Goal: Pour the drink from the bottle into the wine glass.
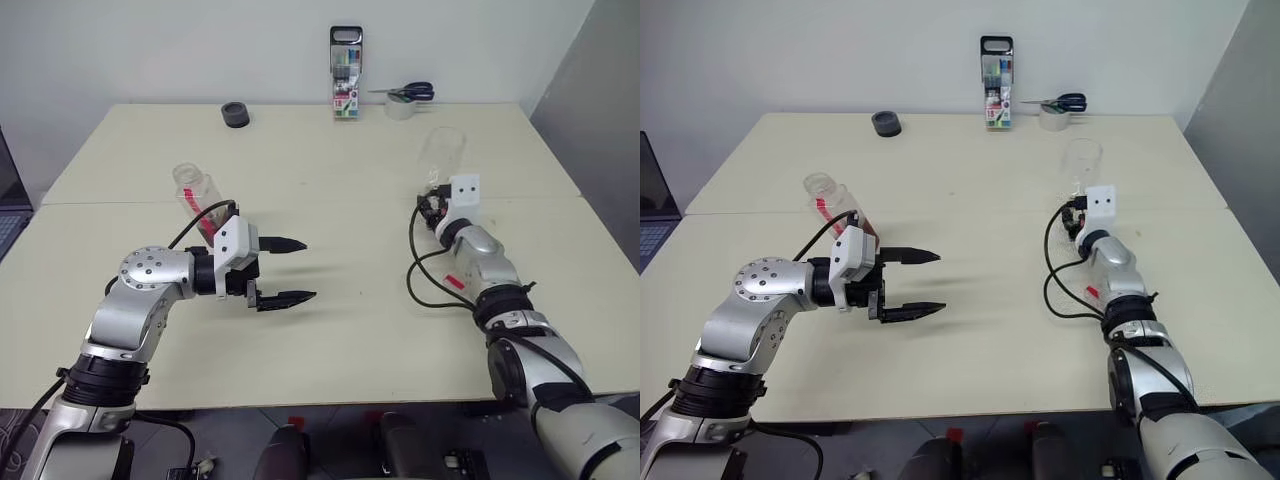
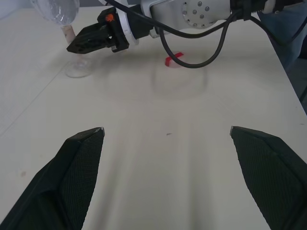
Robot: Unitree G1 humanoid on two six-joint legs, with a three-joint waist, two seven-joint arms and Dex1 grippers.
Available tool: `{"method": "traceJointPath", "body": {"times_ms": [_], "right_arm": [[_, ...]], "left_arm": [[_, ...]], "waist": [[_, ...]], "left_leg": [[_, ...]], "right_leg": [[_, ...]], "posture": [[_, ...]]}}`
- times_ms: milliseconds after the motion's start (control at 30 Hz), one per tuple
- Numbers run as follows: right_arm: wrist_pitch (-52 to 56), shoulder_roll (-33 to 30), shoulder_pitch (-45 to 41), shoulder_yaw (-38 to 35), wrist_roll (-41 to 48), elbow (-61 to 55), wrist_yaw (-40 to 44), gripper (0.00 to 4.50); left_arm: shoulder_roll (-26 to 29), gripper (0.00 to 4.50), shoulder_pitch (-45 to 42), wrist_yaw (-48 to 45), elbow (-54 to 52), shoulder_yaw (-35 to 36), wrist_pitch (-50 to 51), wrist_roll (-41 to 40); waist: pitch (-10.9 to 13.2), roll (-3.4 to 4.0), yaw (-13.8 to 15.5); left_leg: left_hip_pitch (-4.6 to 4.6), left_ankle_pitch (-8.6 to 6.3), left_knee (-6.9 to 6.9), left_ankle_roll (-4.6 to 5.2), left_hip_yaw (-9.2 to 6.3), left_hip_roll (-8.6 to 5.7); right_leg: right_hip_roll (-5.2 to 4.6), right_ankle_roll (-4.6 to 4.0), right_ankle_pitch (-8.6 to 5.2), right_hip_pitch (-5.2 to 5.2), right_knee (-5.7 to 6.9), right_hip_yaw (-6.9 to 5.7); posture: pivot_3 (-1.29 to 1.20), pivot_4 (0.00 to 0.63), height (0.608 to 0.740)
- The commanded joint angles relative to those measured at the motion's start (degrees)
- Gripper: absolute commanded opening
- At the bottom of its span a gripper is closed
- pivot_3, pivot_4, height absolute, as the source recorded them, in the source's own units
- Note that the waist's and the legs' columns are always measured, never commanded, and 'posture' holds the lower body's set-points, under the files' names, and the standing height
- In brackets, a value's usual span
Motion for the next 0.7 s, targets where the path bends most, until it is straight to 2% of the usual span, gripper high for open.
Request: {"method": "traceJointPath", "body": {"times_ms": [33, 100, 333, 500, 700], "right_arm": [[-2.3, 0.0, -2.8, -0.2, -0.7, 2.3, 0.9, 0.67], [-2.8, 0.2, -3.2, -0.1, -0.9, 3.1, 1.2, 0.08], [-4.8, 1.2, -1.8, 1.5, -2.5, 0.8, 3.6, 0.08], [-2.2, 6.9, 3.6, 6.6, -2.2, -11.4, 9.3, 0.08], [4.2, 14.4, 8.2, 12.5, -2.3, -22.0, 12.2, 0.08]], "left_arm": [[0.4, 4.5, -0.5, 0.8, -1.4, 1.3, -0.4, -0.1], [0.5, 4.5, -0.3, 1.2, -1.9, 1.4, 0.0, -0.2], [1.7, 4.5, 1.7, 4.3, -4.6, 3.6, 3.3, -1.1], [5.5, 4.5, 7.3, 5.5, -7.9, 7.5, 5.7, -1.6], [7.0, 4.5, 11.0, 8.2, -9.8, 12.4, 7.9, -2.9]], "waist": [[0.0, 0.0, -0.1], [0.0, 0.0, -0.2], [0.0, 0.01, -0.4], [0.0, 0.06, -1.0], [0.1, 0.09, -1.0]], "left_leg": [[0.0, 0.0, 0.0, 0.0, 0.0, 0.0], [0.0, 0.0, 0.0, 0.0, 0.0, 0.0], [0.0, 0.0, 0.0, 0.0, 0.0, 0.01], [0.02, 0.0, -0.05, 0.0, 0.0, 0.08], [0.01, 0.0, -0.05, 0.0, -0.07, 0.08]], "right_leg": [[0.0, 0.0, 0.0, 0.0, 0.0, 0.0], [0.0, 0.0, 0.0, 0.0, 0.01, 0.0], [0.0, 0.0, 0.0, -0.02, 0.03, 0.02], [0.05, 0.0, 0.0, -0.09, 0.09, 0.04], [0.06, -0.01, 0.0, -0.17, 0.24, 0.02]], "posture": [[0.0, 0.15, 0.74], [0.0, 0.15, 0.74], [0.0, 0.15, 0.74], [0.0, 0.15, 0.74], [0.0, 0.15, 0.74]]}}
